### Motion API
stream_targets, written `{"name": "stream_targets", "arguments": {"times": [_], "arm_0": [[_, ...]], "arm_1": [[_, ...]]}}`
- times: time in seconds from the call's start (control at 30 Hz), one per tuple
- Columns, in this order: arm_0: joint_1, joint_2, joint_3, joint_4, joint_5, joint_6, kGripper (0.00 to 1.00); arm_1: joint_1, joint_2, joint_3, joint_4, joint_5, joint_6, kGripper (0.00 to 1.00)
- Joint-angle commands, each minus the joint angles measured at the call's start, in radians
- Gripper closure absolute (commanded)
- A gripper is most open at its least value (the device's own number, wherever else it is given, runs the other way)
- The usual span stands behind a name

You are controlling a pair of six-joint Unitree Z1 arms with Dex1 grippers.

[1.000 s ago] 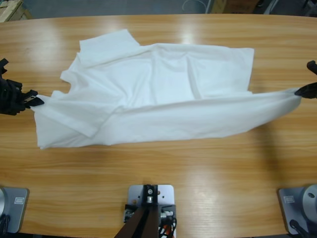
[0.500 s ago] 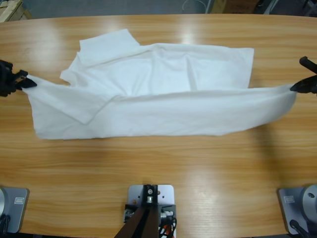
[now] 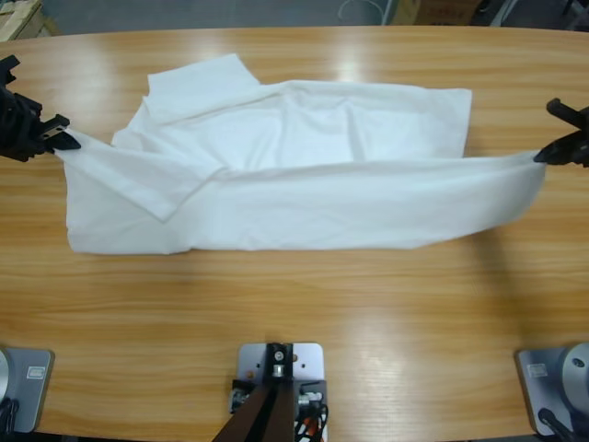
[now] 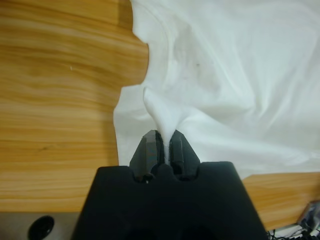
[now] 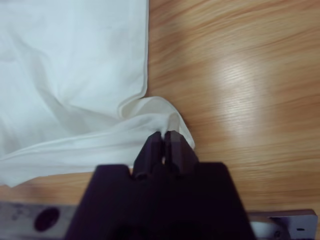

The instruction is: Fold clothes

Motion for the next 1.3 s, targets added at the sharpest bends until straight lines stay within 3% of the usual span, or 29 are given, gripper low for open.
{"name": "stream_targets", "arguments": {"times": [0.03,0.4,0.63,0.97,1.17,1.3], "arm_0": [[0.048,0.148,-0.037,-0.003,-0.01,0.038,1.0],[0.079,0.242,-0.162,0.016,-0.01,0.06,1.0],[0.083,0.22,-0.167,0.06,-0.012,0.06,1.0],[0.104,0.127,-0.121,0.249,-0.01,0.094,1.0],[0.062,-0.061,-0.071,0.273,-0.013,0.093,1.0],[0.013,-0.207,-0.006,0.273,-0.035,0.077,1.0]], "arm_1": [[-0.012,0.127,-0.04,-0.009,-0.01,-0.025,1.0],[-0.021,0.239,-0.233,0.054,-0.016,-0.061,1.0],[-0.035,0.235,-0.239,0.1,-0.022,-0.085,1.0],[-0.033,0.046,-0.048,0.093,-0.009,-0.042,1.0],[-0.03,-0.169,-0.051,0.201,0.008,-0.011,1.0],[0.045,-0.291,-0.043,0.275,0.017,0.038,1.0]]}}
